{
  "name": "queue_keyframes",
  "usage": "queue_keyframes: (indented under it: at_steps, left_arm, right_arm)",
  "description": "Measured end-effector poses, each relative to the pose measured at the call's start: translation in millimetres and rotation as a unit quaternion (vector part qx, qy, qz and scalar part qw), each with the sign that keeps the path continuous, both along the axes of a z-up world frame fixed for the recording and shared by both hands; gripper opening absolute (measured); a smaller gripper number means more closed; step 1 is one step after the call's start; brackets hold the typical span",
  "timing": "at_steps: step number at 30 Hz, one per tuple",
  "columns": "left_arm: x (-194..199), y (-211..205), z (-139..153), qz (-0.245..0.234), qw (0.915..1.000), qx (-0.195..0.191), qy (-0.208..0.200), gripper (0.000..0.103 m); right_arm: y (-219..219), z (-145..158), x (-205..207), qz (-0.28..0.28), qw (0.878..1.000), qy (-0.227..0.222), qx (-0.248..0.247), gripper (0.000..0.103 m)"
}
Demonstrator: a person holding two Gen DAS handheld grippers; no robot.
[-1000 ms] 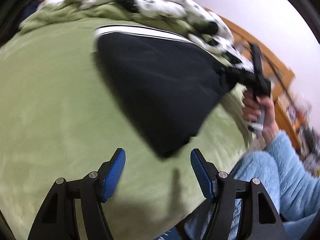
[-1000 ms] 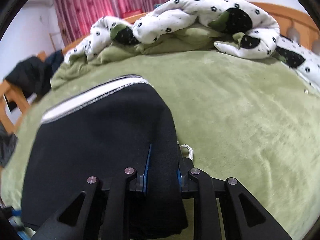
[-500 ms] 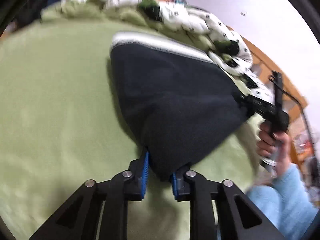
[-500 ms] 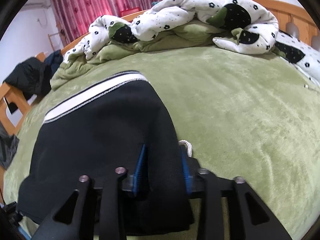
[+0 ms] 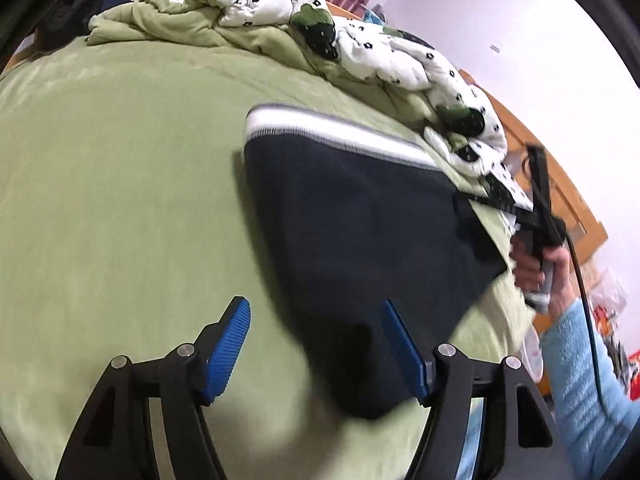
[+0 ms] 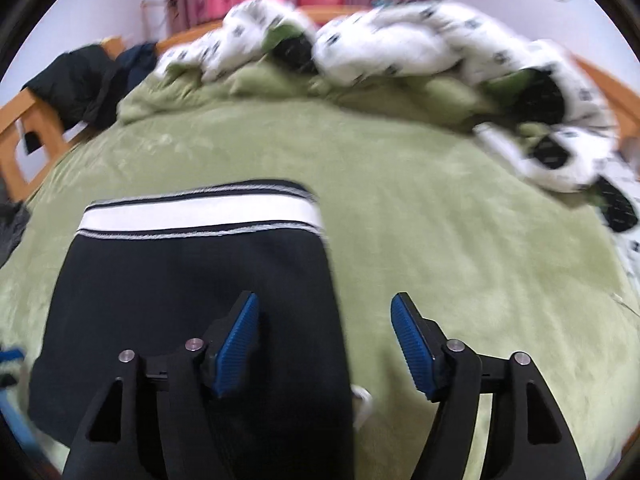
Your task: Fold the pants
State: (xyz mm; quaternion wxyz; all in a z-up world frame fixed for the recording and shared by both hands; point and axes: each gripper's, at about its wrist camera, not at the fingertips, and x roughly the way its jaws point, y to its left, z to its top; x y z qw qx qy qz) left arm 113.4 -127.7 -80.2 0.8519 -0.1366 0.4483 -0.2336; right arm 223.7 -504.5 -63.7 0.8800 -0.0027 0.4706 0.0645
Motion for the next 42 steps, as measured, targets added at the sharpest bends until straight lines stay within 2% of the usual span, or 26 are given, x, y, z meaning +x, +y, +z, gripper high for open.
queue_keyframes:
  at_steps: [2, 4, 6, 7, 9, 11, 13, 16, 17, 18, 19, 20, 22, 24, 26, 30, 35, 37, 39, 40, 42]
  left_arm:
    - [29.6, -10.5, -5.5, 0.001, 0.9999, -0.004, 0.013, 0.066]
    - [53.5, -19.5, -17.2, 0.001, 0.9997, -0.004, 0.025, 0.066]
    - [71.7, -29.9, -33.5, 0.003, 0.9985, 0.03, 0.045, 0.065]
    - [76.8, -32.7, -41.3, 0.0, 0.9981, 0.033, 0.051, 0.065]
    - [81.6, -31.6, -51.2, -0.003, 0.9983, -0.004, 0.058, 0.065]
    - [85.2, -31.1, -54.9, -0.006, 0.9976, -0.03, 0.063, 0.064]
    - [91.5, -31.7, -57.4, -0.003, 0.9964, -0.049, 0.069, 0.06]
    - [96.7, -32.6, -62.1, 0.008, 0.9946, -0.068, 0.078, 0.049]
    - [96.1, -32.5, -61.9, 0.012, 0.9944, -0.07, 0.078, 0.04]
    - [95.4, -33.3, -58.9, 0.011, 0.9949, -0.065, 0.076, 0.029]
    - [95.0, -34.6, -55.1, 0.012, 0.9957, -0.06, 0.07, 0.025]
    - [93.6, -32.9, -49.6, 0.014, 0.996, -0.059, 0.066, 0.021]
    - [95.1, -25.7, -42.1, 0.012, 0.9952, -0.069, 0.069, 0.019]
    - [98.1, -15.6, -32.7, 0.002, 0.9922, -0.099, 0.076, 0.017]
    - [95.1, -3.3, -17.5, -0.001, 0.9915, -0.113, 0.065, 0.016]
    - [82.0, 38.1, 17.9, 0.013, 0.9968, -0.075, 0.023, 0.016]
    - [75.5, 129.1, 36.9, 0.061, 0.997, -0.028, 0.038, 0.016]
    - [72.1, 152.9, 34.2, 0.059, 0.9972, 0.004, 0.046, 0.016]
    - [67.4, 173.1, 19.5, 0.059, 0.9963, 0.029, 0.056, 0.018]
    - [66.8, 179.5, 8.4, 0.063, 0.9953, 0.03, 0.067, 0.019]
    - [66.3, 188.6, -19.6, 0.082, 0.9923, 0.02, 0.09, 0.028]
  right_arm:
    - [3.6, -14.3, 18.0, 0.016, 0.999, 0.037, -0.011, 0.068]
    - [1.5, -19.3, 25.8, 0.027, 0.999, 0.042, -0.003, 0.072]
    - [-4.2, -22.6, 28.8, 0.025, 0.998, 0.056, 0.014, 0.072]
    - [-8.6, -24.9, 28.9, 0.019, 0.997, 0.064, 0.029, 0.072]
    - [-16.4, -31.9, 25.3, 0.014, 0.994, 0.083, 0.068, 0.072]
    - [-15.5, -38.9, 21.8, 0.039, 0.991, 0.094, 0.09, 0.072]
    - [-15.2, -47.6, 20.6, 0.052, 0.987, 0.101, 0.114, 0.072]
    - [-18.7, -61.7, 27.6, 0.05, 0.975, 0.132, 0.17, 0.072]
    - [-17.9, -65.7, 29.3, 0.05, 0.97, 0.143, 0.188, 0.072]
    - [-14.3, -67.0, 28.5, 0.052, 0.968, 0.146, 0.199, 0.066]
    - [-9.3, -63.8, 25.3, 0.049, 0.97, 0.139, 0.191, 0.066]
    - [-3.6, -57.4, 21.2, 0.047, 0.976, 0.128, 0.172, 0.06]
    - [4.1, -39.6, 9.8, 0.038, 0.983, 0.105, 0.148, 0.044]
    - [3.8, -21.2, 0.0, 0.018, 0.98, 0.089, 0.18, 0.026]
    - [14.8, -0.8, -15.5, -0.004, 0.976, 0.076, 0.205, 0.024]
    - [65.4, 17.9, -40.1, 0.003, 0.972, 0.051, 0.228, 0.022]
    - [144.4, 9.6, -38.7, 0.034, 0.953, 0.058, 0.295, 0.022]
    - [178.5, 1.3, -34.8, 0.054, 0.947, 0.06, 0.31, 0.022]
    - [200.7, -11.0, -31.1, 0.064, 0.948, 0.058, 0.308, 0.022]
    - [208.3, -20.2, -30.7, 0.059, 0.949, 0.059, 0.303, 0.023]
    - [209.7, -36.6, -30.9, 0.038, 0.959, 0.048, 0.278, 0.027]
